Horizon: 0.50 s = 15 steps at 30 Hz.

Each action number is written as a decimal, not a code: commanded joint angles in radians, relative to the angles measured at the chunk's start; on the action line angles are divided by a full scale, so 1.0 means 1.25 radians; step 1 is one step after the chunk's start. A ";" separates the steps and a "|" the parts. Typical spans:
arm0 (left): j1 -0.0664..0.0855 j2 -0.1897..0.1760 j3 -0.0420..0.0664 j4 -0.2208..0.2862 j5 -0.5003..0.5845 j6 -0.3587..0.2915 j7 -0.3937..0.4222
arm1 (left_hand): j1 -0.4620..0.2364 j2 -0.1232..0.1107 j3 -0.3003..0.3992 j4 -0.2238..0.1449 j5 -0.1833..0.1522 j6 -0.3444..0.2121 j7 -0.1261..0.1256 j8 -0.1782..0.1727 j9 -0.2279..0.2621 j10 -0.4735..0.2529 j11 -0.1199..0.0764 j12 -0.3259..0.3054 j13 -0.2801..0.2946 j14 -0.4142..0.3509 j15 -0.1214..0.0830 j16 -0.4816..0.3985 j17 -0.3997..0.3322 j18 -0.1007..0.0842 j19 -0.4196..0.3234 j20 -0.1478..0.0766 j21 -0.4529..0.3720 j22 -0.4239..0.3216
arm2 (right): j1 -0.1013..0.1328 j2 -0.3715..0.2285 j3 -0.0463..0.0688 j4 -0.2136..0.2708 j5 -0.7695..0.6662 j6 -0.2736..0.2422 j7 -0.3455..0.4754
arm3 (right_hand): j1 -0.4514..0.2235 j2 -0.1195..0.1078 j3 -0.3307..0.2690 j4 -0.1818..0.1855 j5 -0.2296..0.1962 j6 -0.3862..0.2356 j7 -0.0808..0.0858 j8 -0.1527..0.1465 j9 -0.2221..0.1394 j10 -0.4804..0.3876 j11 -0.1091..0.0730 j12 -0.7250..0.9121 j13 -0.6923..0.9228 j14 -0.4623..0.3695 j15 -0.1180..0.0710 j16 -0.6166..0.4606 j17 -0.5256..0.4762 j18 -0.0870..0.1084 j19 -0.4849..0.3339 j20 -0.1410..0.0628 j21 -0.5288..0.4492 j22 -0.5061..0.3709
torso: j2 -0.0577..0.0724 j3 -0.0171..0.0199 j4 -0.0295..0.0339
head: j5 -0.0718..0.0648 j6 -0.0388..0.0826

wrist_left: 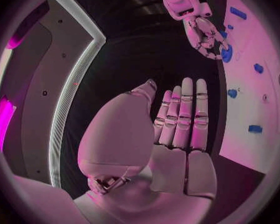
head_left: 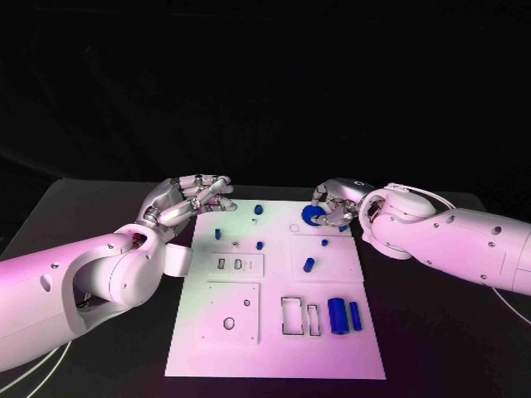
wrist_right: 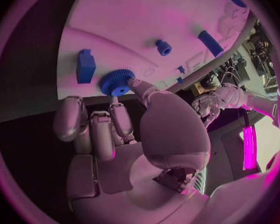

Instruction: Assemble the parts on the task board

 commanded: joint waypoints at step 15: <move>0.001 0.001 0.001 -0.001 0.002 0.013 0.003 | 0.000 0.004 0.006 -0.001 0.004 -0.006 0.016 -0.005 0.002 -0.002 0.003 -0.006 0.001 -0.006 -0.001 0.004 0.002 0.010 -0.002 0.002 -0.004 -0.001 | -0.005 -0.002 -0.003 -0.001 -0.015 -0.010 -0.001 | 0.013 0.017 0.059 -0.013 0.010 0.040 -0.006 0.024 -0.004 0.008 -0.005 0.010 0.015 0.058 0.002 0.005 0.095 -0.008 -0.002 -0.003 0.006 0.011 | 0.000 -0.0010 0.0017 | 0.001 -0.002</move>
